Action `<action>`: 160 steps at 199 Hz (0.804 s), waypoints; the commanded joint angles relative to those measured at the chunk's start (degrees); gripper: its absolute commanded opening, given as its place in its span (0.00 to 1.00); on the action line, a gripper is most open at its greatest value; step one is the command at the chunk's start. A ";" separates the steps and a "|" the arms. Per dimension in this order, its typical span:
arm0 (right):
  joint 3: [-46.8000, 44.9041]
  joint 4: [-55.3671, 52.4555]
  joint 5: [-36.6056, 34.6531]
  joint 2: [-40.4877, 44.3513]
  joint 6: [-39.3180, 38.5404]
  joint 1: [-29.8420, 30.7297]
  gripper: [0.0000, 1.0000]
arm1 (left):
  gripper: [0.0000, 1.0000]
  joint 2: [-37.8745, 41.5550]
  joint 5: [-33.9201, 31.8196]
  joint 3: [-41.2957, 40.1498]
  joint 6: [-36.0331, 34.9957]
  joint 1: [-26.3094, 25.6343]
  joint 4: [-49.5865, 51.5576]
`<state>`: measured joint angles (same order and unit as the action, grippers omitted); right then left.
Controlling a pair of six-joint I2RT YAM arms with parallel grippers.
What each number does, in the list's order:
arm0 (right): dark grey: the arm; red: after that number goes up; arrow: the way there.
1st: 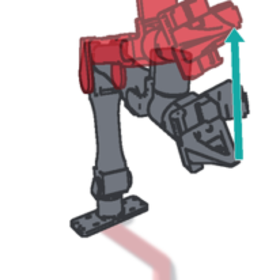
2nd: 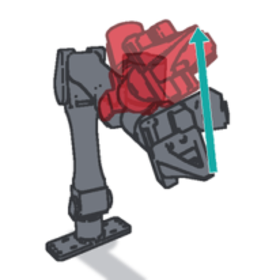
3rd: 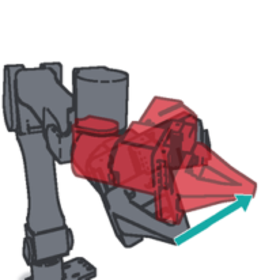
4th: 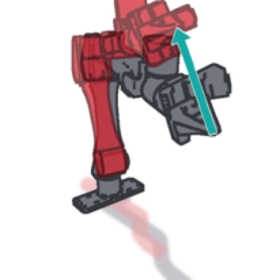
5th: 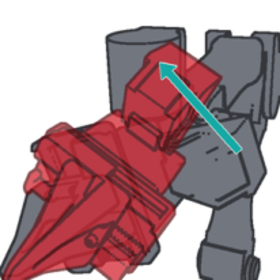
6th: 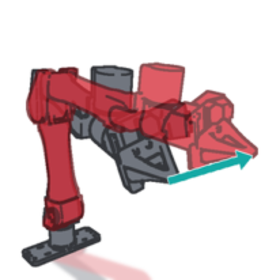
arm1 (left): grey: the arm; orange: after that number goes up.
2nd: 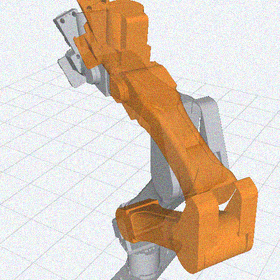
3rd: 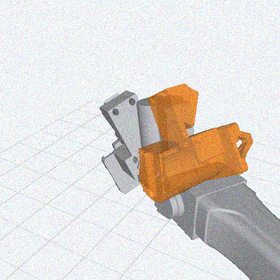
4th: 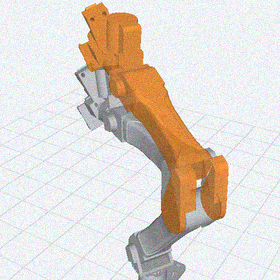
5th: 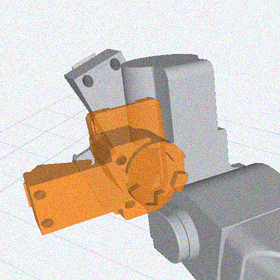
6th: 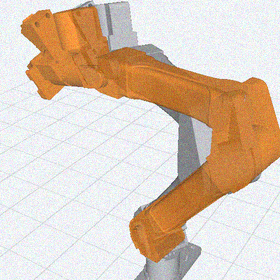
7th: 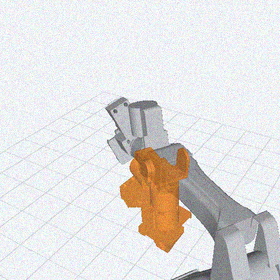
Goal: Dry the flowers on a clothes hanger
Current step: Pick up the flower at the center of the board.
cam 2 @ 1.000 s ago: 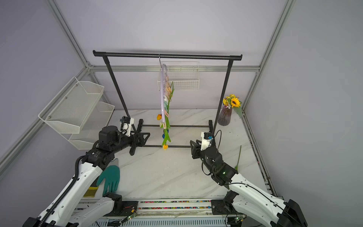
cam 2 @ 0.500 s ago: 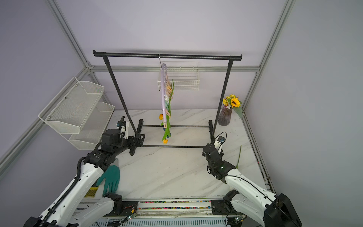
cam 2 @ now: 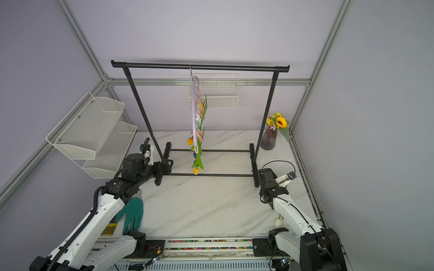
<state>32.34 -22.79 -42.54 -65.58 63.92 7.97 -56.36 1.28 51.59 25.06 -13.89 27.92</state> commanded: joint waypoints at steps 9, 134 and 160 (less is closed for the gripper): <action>6.25 -12.58 0.09 -8.85 10.90 -7.72 0.63 | 1.00 -0.45 0.78 -0.07 1.31 0.35 -2.04; 10.01 -14.67 9.23 -21.72 13.46 -12.86 0.54 | 1.00 0.46 0.91 0.00 1.31 0.35 -1.05; 9.58 -14.70 10.30 -22.04 13.91 -13.06 0.49 | 1.00 0.72 0.96 0.11 1.31 0.33 -1.21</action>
<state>42.65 -35.79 -34.02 -87.42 76.38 -4.51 -57.10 2.35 51.59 25.52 -13.89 27.92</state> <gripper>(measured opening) 0.512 0.999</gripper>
